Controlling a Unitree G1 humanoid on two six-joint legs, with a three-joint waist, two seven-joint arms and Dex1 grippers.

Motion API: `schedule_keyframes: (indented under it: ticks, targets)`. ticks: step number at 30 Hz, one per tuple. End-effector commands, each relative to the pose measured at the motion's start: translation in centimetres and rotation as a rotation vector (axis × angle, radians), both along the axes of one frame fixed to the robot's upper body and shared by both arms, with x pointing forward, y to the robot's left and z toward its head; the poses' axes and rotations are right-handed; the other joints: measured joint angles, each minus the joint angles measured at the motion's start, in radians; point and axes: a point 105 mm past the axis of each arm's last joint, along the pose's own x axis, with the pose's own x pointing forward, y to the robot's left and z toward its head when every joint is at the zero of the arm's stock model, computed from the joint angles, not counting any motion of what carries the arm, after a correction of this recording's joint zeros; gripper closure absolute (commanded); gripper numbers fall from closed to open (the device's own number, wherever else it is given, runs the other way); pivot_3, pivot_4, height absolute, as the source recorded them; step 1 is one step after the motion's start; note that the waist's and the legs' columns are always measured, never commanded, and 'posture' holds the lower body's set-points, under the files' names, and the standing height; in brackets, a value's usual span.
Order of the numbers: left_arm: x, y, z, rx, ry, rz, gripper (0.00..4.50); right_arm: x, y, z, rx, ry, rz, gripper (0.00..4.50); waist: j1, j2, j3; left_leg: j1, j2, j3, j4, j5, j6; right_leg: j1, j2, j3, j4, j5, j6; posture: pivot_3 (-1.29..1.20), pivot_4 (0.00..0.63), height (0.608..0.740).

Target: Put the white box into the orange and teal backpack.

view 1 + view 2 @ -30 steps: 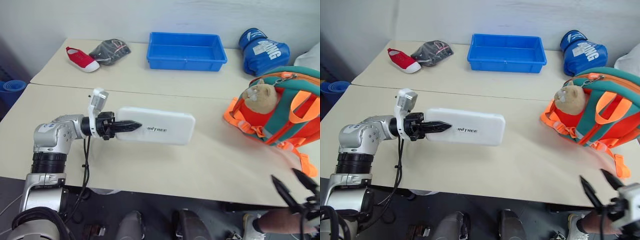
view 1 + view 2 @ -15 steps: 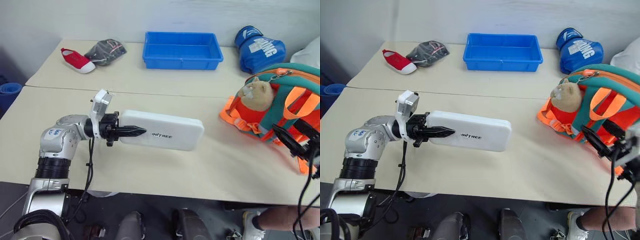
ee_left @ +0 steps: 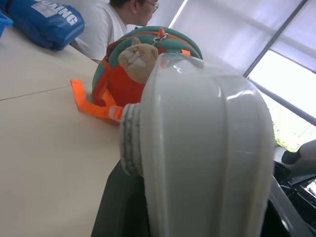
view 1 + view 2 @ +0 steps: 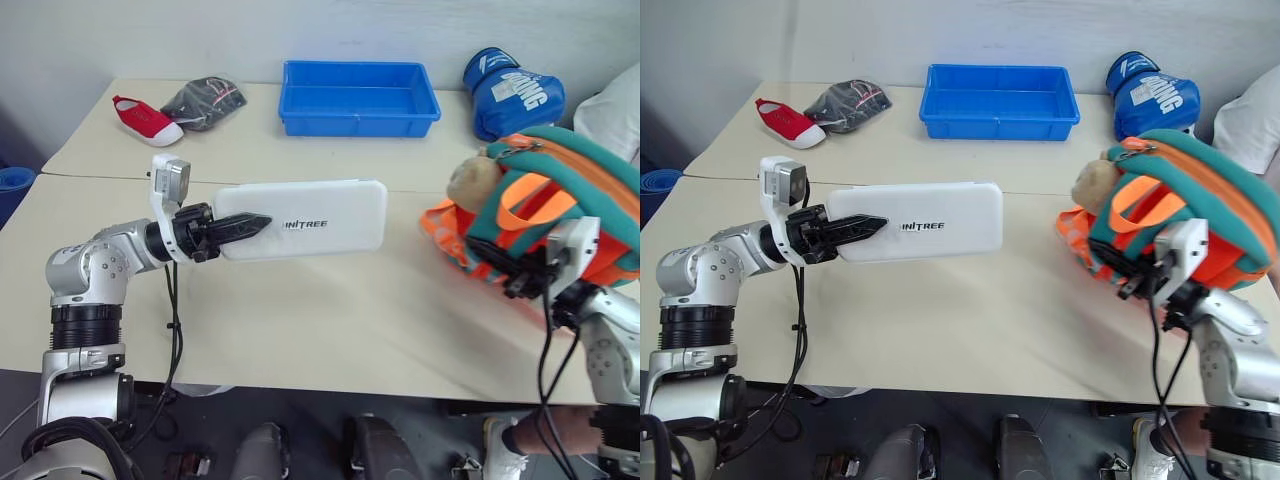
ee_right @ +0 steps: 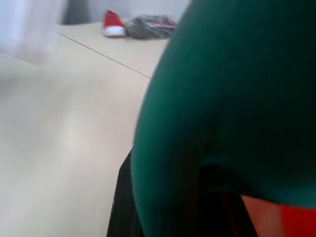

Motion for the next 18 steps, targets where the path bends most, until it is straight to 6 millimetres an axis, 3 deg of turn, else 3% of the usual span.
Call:
schedule_keyframes:
  ticks: [1, 5, 8, 12, 18]
  targets:
    - [0.5, 1.9, 1.7, -0.063, -0.019, 0.052, 3.31, -3.3, 6.4, 3.4, 0.070, -0.058, 0.268, 4.50, -0.001, 0.000, 0.000, 0.000, 0.000, 0.000, 0.000, 0.000, 0.000, 0.000, 0.000, 0.000, 0.000, 0.000, 0.000, 0.00, 0.150, 0.740]
    - [1.4, 4.3, 1.2, -0.066, 0.064, 0.129, 3.31, -8.0, 10.9, 4.4, 0.157, 0.041, 0.517, 4.50, 0.001, 0.000, 0.000, 0.000, 0.001, -0.001, -0.002, 0.000, -0.001, -0.001, 0.000, -0.001, 0.000, -0.001, -0.001, 0.00, 0.150, 0.740]
    - [1.9, 5.9, 1.5, -0.113, 0.098, 0.186, 3.31, -10.9, 11.7, 4.7, 0.192, 0.150, 0.624, 4.50, 0.007, 0.000, 0.000, -0.002, 0.001, -0.002, -0.001, -0.001, 0.000, -0.001, -0.001, -0.002, -0.002, -0.001, -0.001, 0.00, 0.150, 0.740]
    - [1.3, 7.2, 1.4, -0.133, 0.100, 0.211, 3.31, -12.5, 9.5, 2.9, 0.118, 0.330, 0.612, 4.50, 0.011, -0.003, 0.000, -0.007, -0.001, -0.004, 0.001, -0.004, 0.005, -0.001, -0.004, -0.004, -0.006, 0.000, 0.000, 0.00, 0.150, 0.740]
    - [-0.5, 7.8, 4.3, -0.249, -0.013, 0.210, 3.31, -9.7, 5.2, 2.5, 0.046, 0.321, 0.400, 4.50, 0.010, -0.008, 0.001, -0.009, -0.001, -0.004, 0.003, -0.007, 0.011, 0.001, -0.005, -0.004, -0.013, 0.003, 0.005, 0.00, 0.150, 0.740]
